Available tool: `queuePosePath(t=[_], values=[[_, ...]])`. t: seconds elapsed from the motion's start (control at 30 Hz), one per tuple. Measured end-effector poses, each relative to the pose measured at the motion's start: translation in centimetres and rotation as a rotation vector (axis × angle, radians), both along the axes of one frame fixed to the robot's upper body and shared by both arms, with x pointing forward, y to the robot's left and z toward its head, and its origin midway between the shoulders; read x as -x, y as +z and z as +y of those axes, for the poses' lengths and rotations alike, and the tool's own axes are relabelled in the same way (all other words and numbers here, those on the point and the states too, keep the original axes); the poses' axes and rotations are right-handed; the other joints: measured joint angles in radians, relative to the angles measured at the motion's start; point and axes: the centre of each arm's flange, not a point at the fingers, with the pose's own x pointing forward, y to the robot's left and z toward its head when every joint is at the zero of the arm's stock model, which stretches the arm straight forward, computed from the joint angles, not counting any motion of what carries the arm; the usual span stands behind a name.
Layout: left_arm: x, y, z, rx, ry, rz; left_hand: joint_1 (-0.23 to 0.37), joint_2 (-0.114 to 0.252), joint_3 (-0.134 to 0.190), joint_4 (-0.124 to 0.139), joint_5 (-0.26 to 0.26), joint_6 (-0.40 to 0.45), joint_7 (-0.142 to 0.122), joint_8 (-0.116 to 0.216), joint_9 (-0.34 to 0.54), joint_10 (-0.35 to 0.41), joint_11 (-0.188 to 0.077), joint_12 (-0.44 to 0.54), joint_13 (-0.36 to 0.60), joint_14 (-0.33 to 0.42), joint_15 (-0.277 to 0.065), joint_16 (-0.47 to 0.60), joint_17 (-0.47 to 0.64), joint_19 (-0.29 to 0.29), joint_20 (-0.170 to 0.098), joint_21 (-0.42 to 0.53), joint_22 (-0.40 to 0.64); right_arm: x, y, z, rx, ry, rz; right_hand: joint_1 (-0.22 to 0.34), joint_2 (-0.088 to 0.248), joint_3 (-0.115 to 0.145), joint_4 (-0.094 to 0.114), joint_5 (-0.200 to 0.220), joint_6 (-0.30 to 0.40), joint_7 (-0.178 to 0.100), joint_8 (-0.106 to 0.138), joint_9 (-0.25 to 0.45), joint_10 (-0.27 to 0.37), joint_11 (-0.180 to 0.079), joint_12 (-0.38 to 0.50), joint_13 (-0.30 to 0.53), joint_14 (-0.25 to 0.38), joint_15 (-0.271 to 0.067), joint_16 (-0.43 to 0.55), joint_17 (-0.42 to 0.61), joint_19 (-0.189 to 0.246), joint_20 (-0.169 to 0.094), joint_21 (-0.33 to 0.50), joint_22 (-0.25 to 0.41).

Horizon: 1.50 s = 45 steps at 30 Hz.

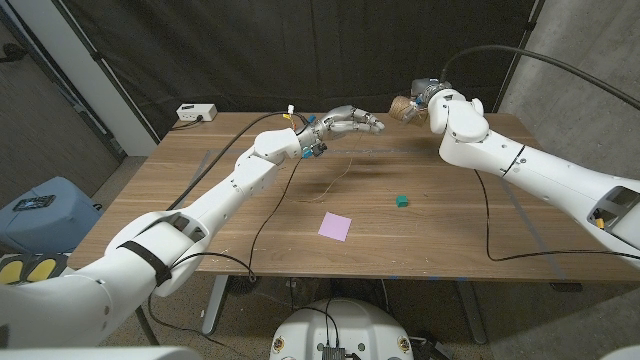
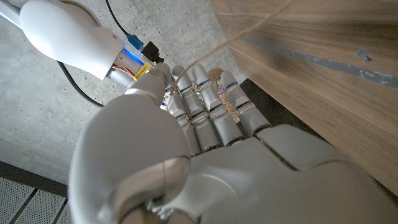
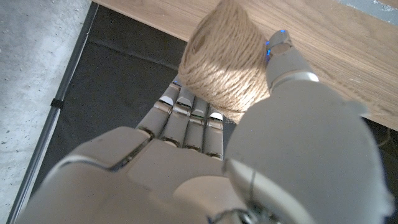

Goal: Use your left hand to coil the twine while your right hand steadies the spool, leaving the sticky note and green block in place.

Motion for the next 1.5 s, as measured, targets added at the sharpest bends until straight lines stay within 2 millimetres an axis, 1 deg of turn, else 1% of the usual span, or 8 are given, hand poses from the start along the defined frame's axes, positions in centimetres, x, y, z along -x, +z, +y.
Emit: queuePosePath(t=[0.3,0.47,0.6,0.73,1.37,1.5], values=[[0.4,0.8,-0.1,0.006,-0.019,-0.016,0.000,0.000,-0.003,0.003,0.004,0.000,0.000,0.000,0.000,0.000,0.000,0.000,0.005,0.000,0.000,0.000,0.000,0.000,0.000,0.000,0.000,-0.3,-0.6,-0.4,-0.010,-0.007,0.020,0.000,0.000,-0.001,-0.001,0.000,0.003,0.003,0.003,-0.001,0.002,0.002,-0.002,-0.002,0.001,-0.001,-0.003,0.000,0.000,0.000,0.000,0.000],[0.5,1.1,0.0,0.013,-0.026,-0.023,0.000,0.000,-0.003,0.003,0.004,0.000,0.000,0.000,0.000,0.004,0.004,0.000,0.005,0.000,0.000,0.000,0.000,0.000,0.000,0.000,0.000,-0.5,-0.8,-0.6,-0.014,-0.011,0.029,0.000,0.000,-0.001,-0.001,-0.001,0.003,0.003,0.003,-0.002,0.006,0.000,-0.004,-0.001,0.002,-0.001,-0.004,0.000,0.005,-0.005,0.000,0.000],[0.5,1.4,0.1,0.020,-0.029,-0.028,0.000,0.000,-0.003,0.003,0.004,0.005,0.005,0.000,-0.001,0.004,0.004,0.000,0.009,0.005,0.005,0.000,0.000,0.000,0.000,0.009,0.000,-0.7,-1.1,-0.6,-0.015,-0.012,0.036,0.000,0.000,-0.001,-0.001,-0.001,0.003,0.003,0.003,-0.003,0.006,0.000,-0.006,-0.001,0.005,-0.001,-0.004,-0.001,0.005,-0.005,0.000,0.000],[0.6,1.7,0.1,0.025,-0.033,-0.033,0.000,0.000,-0.003,0.003,0.004,0.005,0.005,-0.001,0.000,0.007,0.000,-0.008,0.009,0.011,0.000,-0.001,0.002,0.000,0.000,0.009,0.000,-0.8,-1.2,-0.6,-0.016,-0.011,0.040,0.000,0.000,-0.003,-0.002,-0.001,0.003,0.003,0.003,-0.004,0.006,-0.001,-0.005,-0.001,0.005,-0.002,-0.007,-0.001,0.005,-0.005,0.000,0.000],[1.0,2.9,0.1,0.058,-0.053,-0.044,0.005,0.005,-0.003,0.003,0.011,0.005,0.005,-0.001,0.000,0.007,0.000,-0.008,0.018,0.011,0.000,-0.005,0.005,0.000,0.000,0.009,0.000,-1.2,-2.7,0.1,-0.008,0.007,0.070,0.000,0.000,-0.004,-0.001,0.000,0.003,0.003,0.000,-0.010,0.007,0.001,-0.003,-0.001,0.010,0.001,-0.010,0.000,0.005,-0.005,0.000,0.000],[1.0,3.3,0.2,0.066,-0.054,-0.049,0.005,0.005,-0.003,0.003,0.011,0.009,0.002,-0.001,0.000,0.007,0.000,-0.008,0.018,0.011,0.000,-0.005,0.005,0.000,0.000,0.009,0.000,-1.3,-3.0,0.4,-0.006,0.017,0.077,0.000,0.000,-0.004,-0.001,0.000,0.003,0.003,0.000,-0.010,0.007,0.001,-0.004,-0.001,0.010,0.001,-0.011,0.004,0.005,-0.005,0.000,0.000]])
